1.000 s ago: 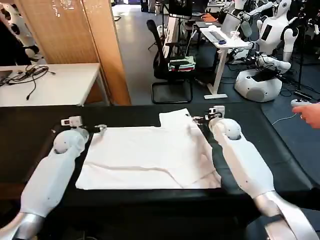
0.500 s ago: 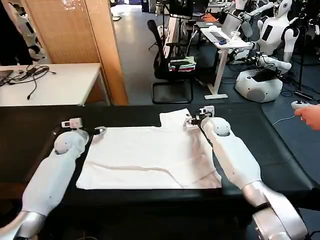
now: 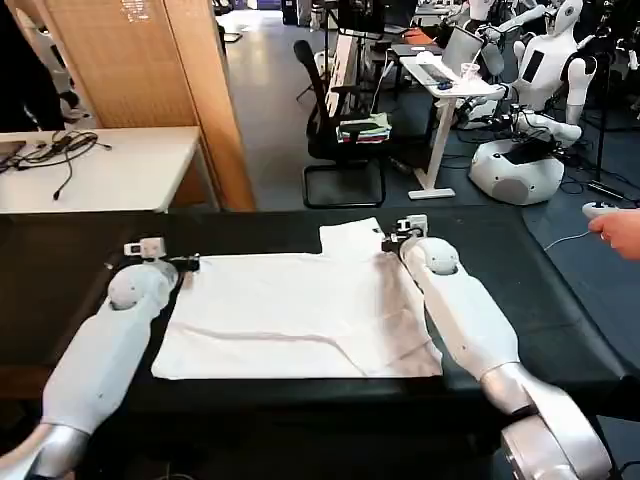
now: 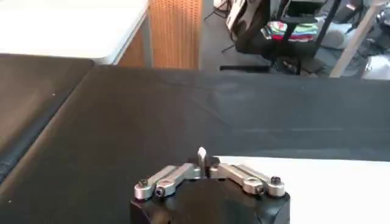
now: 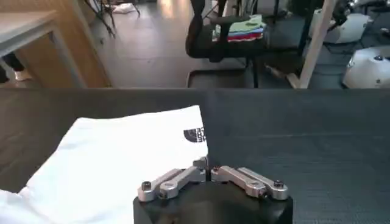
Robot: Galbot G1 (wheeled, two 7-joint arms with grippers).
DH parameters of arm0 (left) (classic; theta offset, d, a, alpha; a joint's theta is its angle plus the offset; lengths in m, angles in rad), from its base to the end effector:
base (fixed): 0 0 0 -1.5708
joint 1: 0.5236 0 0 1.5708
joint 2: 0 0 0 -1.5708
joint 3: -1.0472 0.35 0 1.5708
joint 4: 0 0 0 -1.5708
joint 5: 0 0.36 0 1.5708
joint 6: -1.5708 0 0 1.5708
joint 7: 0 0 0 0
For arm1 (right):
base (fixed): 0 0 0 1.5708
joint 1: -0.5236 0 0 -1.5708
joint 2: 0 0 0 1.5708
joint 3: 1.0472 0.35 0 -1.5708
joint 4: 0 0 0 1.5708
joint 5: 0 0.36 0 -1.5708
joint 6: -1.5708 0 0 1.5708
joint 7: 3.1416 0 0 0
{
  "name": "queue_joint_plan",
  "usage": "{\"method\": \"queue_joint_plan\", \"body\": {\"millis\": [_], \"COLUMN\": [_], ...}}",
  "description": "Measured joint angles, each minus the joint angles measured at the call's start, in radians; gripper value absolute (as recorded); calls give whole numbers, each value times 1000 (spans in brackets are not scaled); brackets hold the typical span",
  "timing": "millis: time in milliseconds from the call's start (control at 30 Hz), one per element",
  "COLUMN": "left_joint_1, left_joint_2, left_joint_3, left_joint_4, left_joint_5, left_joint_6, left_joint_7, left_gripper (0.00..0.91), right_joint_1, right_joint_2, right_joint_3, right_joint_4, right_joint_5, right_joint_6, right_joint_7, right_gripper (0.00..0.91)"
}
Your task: Fold and organize the clothes.
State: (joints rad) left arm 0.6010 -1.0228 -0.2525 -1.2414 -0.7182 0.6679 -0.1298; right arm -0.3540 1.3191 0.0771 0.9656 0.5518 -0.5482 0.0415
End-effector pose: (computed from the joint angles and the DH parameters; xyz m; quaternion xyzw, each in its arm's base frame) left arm 0.4884 0.1651 -0.2604 0.0196 -0.9473 0.0252 0.3188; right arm 0.5691 -0.0144 -0.2672 0.0890 -0.9552 -0.0072 0.2820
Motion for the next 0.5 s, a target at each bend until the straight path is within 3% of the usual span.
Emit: {"method": "queue_joint_plan", "body": {"millis": [233, 500], "left_joint_1": [4, 52], "left_joint_2": [10, 51], "left_joint_3": [-16, -38], "left_joint_4": [-29, -116], "left_joint_5": [21, 9], "left_joint_6": [-14, -13], "left_joint_7": [8, 4], "left_gripper": [0, 0], "right_joint_1": [-46, -122], "right_joint_2": [-27, -99], "right_joint_3": [24, 65], "right_joint_4": [90, 274], "right_joint_5": [-13, 34], "right_joint_6": [71, 43], "right_joint_7": [-42, -34], "right_gripper": [0, 0]}}
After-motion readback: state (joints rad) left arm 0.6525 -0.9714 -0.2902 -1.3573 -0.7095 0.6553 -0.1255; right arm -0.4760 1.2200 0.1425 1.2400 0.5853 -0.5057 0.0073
